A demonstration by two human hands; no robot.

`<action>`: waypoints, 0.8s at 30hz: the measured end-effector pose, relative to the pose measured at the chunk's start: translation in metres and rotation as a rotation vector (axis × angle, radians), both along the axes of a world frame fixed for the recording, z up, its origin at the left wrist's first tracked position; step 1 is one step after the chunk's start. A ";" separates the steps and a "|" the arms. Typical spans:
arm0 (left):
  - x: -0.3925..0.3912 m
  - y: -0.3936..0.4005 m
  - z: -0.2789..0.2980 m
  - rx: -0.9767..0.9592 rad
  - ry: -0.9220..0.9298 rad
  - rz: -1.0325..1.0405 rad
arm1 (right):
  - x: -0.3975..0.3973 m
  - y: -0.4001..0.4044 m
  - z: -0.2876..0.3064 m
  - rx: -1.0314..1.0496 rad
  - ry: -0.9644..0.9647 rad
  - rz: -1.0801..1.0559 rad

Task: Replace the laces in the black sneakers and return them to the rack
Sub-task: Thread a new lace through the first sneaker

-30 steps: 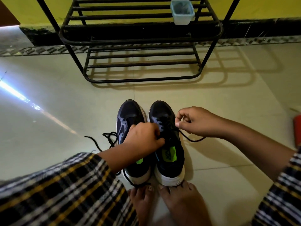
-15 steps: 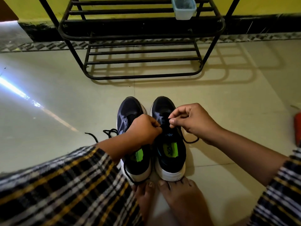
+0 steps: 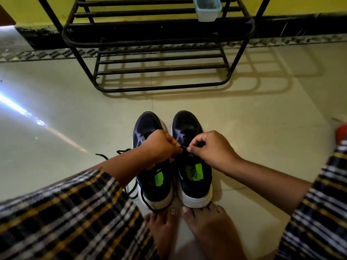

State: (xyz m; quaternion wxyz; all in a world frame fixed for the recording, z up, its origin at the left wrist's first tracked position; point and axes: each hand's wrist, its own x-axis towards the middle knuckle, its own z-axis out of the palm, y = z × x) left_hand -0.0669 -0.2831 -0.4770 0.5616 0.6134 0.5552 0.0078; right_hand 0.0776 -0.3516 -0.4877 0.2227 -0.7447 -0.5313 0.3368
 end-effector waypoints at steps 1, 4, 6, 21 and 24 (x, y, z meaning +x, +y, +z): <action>0.000 0.000 0.000 -0.001 0.001 0.000 | 0.000 0.000 0.000 -0.008 -0.003 0.004; -0.001 0.000 0.000 -0.003 0.006 -0.006 | -0.001 -0.001 -0.002 -0.027 -0.005 0.011; -0.001 -0.001 0.000 -0.001 0.005 -0.001 | -0.002 -0.002 -0.003 -0.025 -0.003 0.006; 0.000 -0.007 -0.003 0.059 -0.003 0.035 | -0.004 -0.001 0.000 -0.051 0.012 0.018; 0.001 -0.007 -0.003 0.057 0.003 0.012 | -0.005 -0.001 -0.003 -0.041 0.022 -0.008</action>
